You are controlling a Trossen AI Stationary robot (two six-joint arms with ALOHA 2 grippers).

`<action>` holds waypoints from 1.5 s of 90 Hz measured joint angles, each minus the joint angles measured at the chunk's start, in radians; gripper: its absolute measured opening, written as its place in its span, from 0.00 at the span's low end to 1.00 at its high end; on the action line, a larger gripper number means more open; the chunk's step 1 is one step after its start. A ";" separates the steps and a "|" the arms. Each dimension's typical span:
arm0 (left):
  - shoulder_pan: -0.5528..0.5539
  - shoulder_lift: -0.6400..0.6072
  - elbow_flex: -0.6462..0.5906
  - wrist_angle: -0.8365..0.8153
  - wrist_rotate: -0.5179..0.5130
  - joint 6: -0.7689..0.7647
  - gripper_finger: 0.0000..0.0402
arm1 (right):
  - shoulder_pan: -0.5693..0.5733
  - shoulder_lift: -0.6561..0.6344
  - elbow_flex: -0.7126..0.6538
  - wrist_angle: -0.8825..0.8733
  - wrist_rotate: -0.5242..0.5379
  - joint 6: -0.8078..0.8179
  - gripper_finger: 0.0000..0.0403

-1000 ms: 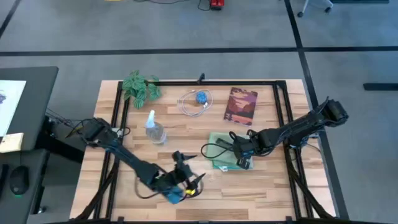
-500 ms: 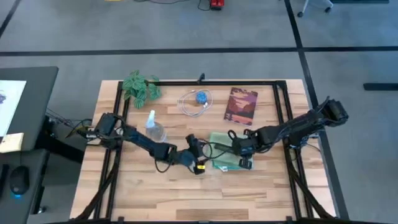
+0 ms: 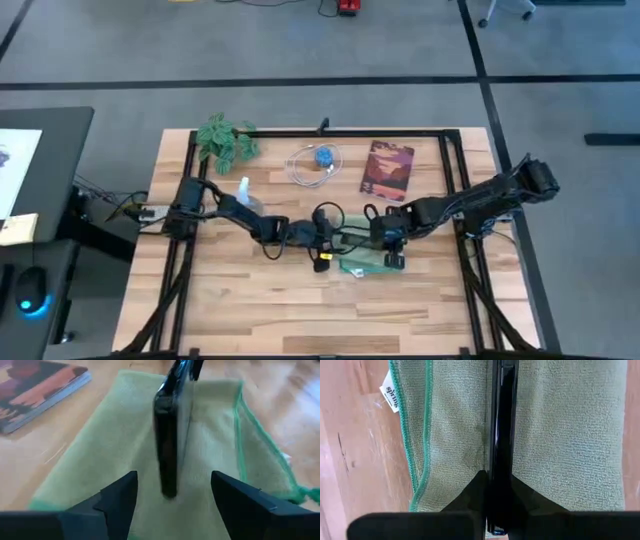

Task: Apply microfiber cloth
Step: Wipe the front of the black cellphone with the green microfiber cloth

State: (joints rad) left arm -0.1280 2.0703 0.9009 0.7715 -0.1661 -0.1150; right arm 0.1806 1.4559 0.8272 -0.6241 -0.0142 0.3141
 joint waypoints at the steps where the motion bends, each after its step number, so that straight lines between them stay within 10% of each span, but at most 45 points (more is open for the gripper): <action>1: 0.000 0.003 0.000 0.009 0.000 -0.002 0.54 | 0.000 0.000 0.000 0.001 0.000 -0.001 0.06; 47: 0.016 0.010 0.043 -0.030 0.026 0.010 0.04 | 0.000 0.000 0.000 0.009 -0.011 -0.004 0.08; 82: 0.001 0.012 0.042 -0.089 0.003 0.017 0.18 | 0.000 0.000 0.001 0.015 -0.005 0.002 0.13; 107: -0.001 0.012 0.042 -0.053 0.005 0.016 0.04 | 0.000 0.000 0.012 -0.001 0.021 0.001 0.16; 135: -0.036 0.002 0.043 -0.104 -0.127 -0.035 0.03 | 0.005 -0.069 0.091 -0.188 0.021 0.028 0.46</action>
State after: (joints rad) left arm -0.1641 2.0724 0.9443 0.6670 -0.2935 -0.1504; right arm 0.1859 1.3874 0.9178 -0.8126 0.0067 0.3424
